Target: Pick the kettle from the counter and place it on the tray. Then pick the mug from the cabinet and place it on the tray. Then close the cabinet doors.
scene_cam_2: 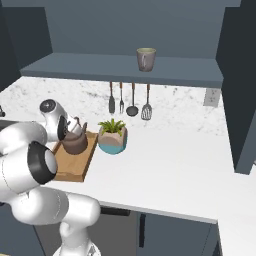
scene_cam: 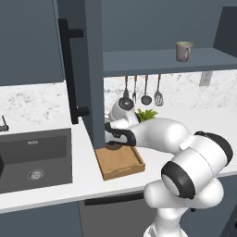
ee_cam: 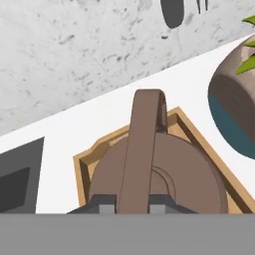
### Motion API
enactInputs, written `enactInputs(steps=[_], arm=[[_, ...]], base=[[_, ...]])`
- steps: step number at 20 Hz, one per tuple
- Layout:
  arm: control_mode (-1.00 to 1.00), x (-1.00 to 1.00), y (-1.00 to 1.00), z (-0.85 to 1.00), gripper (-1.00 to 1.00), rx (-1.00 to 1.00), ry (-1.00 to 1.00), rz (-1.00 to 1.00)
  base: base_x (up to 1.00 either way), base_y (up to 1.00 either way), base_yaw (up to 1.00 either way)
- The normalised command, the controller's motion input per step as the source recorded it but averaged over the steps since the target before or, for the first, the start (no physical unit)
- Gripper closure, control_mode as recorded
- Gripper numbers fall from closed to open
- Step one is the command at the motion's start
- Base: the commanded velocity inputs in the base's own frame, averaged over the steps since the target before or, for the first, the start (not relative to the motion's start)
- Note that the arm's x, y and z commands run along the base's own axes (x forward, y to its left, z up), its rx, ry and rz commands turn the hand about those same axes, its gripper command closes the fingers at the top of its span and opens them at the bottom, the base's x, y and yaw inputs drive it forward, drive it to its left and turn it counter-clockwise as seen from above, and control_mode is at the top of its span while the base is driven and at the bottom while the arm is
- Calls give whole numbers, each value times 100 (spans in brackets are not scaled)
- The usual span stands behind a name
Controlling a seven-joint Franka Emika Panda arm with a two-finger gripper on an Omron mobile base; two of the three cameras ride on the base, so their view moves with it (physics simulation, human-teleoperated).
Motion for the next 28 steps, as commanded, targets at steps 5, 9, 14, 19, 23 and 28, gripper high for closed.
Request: enactInputs(steps=[5, 9, 14, 19, 23, 28], arm=[[-100, 0, 0, -30, -100, -2, 0, 0], [-100, 0, 0, -22, -100, -2, 0, 0], [-100, -2, -8, -13, -100, -2, 0, 0], [-100, -23, -25, 0, -100, -4, -3, 0], [-100, -16, -8, 4, -100, 0, 0, 0], [-100, -28, -1, 15, -100, 0, -1, 2]], base=[[0, 0, 0], [0, 0, 0], [0, 0, 0], [0, 0, 0], [0, 0, 0], [0, 0, 0]])
